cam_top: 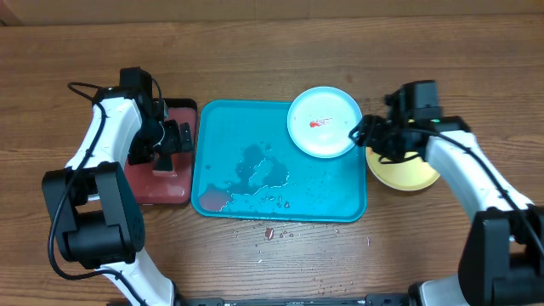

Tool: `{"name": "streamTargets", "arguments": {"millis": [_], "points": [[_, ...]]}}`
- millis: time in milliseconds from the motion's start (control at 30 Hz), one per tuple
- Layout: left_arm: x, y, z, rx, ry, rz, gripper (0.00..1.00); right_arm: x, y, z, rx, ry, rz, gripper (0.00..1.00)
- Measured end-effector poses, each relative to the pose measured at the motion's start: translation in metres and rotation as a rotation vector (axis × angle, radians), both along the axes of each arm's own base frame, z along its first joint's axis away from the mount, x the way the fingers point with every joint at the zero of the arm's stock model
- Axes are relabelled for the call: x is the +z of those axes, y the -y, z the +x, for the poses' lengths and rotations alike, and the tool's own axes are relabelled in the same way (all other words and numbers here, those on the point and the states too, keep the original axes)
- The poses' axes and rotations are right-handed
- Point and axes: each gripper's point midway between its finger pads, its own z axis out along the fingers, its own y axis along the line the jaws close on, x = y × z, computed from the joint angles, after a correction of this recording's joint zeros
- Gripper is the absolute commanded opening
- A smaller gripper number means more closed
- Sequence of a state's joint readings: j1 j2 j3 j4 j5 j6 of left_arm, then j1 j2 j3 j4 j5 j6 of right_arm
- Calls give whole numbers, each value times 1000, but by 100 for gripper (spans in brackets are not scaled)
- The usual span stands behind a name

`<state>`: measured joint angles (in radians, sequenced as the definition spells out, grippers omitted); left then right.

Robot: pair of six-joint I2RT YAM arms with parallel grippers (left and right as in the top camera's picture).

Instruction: Clean dirty plates on tray and stack at the side

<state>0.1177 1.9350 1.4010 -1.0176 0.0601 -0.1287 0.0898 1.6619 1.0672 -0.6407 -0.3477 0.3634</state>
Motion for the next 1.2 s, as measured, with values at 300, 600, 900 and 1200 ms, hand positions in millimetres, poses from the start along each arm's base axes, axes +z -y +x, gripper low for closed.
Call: {"name": "streamTargets", "arguments": {"millis": [300, 600, 900, 1200], "points": [[0, 0, 0, 0, 0, 0, 100, -47, -17, -7, -86, -129, -88, 50], [0, 0, 0, 0, -1, 0, 100, -51, -19, 9, -144, -95, -66, 9], [0, 0, 0, 0, -1, 0, 100, -48, -71, -2, -19, -62, -56, 7], [0, 0, 0, 0, -1, 0, 100, -50, -97, -15, 111, -19, -119, 12]]}}
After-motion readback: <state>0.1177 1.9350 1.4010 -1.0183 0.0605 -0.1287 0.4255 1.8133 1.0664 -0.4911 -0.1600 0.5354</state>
